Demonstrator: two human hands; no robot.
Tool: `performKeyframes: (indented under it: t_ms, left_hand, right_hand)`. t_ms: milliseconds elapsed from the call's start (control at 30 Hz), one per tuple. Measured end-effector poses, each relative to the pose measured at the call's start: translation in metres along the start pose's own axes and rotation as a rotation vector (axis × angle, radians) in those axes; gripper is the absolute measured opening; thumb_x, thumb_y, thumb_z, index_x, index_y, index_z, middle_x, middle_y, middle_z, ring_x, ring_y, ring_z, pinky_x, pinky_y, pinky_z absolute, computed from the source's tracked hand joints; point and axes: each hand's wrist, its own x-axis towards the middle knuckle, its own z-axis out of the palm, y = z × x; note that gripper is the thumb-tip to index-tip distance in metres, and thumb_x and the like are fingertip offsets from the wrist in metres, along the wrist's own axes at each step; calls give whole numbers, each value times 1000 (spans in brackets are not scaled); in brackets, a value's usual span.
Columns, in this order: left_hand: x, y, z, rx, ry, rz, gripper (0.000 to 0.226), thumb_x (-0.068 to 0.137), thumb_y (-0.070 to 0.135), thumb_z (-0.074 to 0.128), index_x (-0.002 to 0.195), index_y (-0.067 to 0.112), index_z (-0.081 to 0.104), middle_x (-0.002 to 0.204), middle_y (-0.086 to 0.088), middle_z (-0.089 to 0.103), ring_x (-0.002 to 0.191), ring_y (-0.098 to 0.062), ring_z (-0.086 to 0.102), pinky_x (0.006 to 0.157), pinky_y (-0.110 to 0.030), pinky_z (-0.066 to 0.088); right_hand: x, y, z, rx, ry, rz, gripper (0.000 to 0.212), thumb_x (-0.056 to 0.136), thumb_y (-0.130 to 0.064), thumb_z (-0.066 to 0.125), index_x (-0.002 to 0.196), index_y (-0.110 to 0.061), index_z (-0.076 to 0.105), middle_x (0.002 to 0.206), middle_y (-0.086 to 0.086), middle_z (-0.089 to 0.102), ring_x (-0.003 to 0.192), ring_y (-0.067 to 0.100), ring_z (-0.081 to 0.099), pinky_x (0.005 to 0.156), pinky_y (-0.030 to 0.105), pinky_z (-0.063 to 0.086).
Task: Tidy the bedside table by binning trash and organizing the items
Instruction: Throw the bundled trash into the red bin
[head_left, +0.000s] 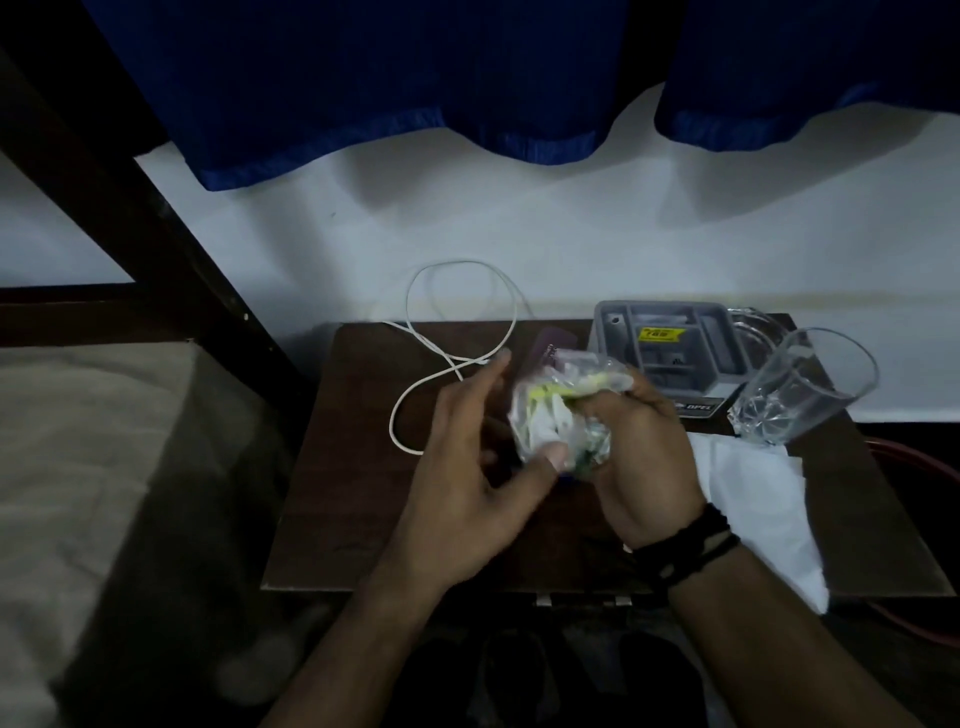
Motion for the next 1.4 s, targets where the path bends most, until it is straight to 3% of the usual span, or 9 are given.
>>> performKeyframes:
  t_ms: [233,333,500,600,700,867,967,1167,1400]
  left_hand:
    - [-13,-6,27,323,-76,489,62,92,41,61,147,16,47,155,-4,40,144,-21,39,109,-47,41]
    - [-15,-11,30,180,28,450,39,100,46,47,134,29,53,139,3,51,128,-22,55,99,-50,47]
    - [-7,-13,29,55,196,324,17,103,40,41,113,31,52,111,-5,60,103,-32,63,86,-54,50]
    - [4,-18,19,123,338,177,37,105,42,35,93,18,60,90,4,60,88,-24,61,79,-47,49]
    - [12,-22,5,-117,473,-121,40,105,45,35,80,23,59,74,6,66,73,-12,63,70,-34,50]
    - [19,-21,-8,-406,572,-392,39,106,40,41,84,20,65,69,9,73,68,-5,68,65,-20,54]
    - [8,-16,11,-675,342,-344,32,107,29,37,98,15,64,88,1,73,84,-12,70,81,-31,57]
    - [-1,-12,39,-211,231,-320,40,98,38,39,117,18,67,111,2,75,110,-16,68,98,-41,53]
    - [-4,0,46,-179,254,-162,59,86,63,60,132,29,45,123,9,65,115,-3,62,95,-28,50]
  right_hand:
    - [-4,8,8,73,33,304,24,60,-53,47,75,-34,46,65,-19,58,74,1,55,80,28,49]
    - [-13,10,21,223,-31,294,42,68,-54,73,65,-23,44,61,2,45,58,16,46,59,32,40]
    - [-24,3,38,187,-52,265,54,93,-67,49,68,-19,53,66,7,52,60,17,54,59,27,46]
    - [-29,3,44,92,-124,195,58,86,-71,49,96,-16,66,89,7,74,87,22,72,85,36,54]
    - [-38,13,50,-10,-238,192,44,82,-81,51,111,-53,67,124,-14,72,119,12,67,110,54,43]
    - [-51,35,55,-582,-219,-246,68,97,-59,42,158,-38,20,158,-29,26,147,-11,22,123,25,22]
    - [-49,40,53,-841,-45,-467,64,95,-70,39,148,-36,37,155,-11,40,144,7,34,120,31,26]
    - [-26,23,39,-88,29,-45,15,97,-16,66,105,-7,75,103,14,78,102,30,74,96,43,56]
    - [0,2,14,137,168,53,32,93,10,51,109,-7,72,94,18,72,81,28,68,76,36,58]
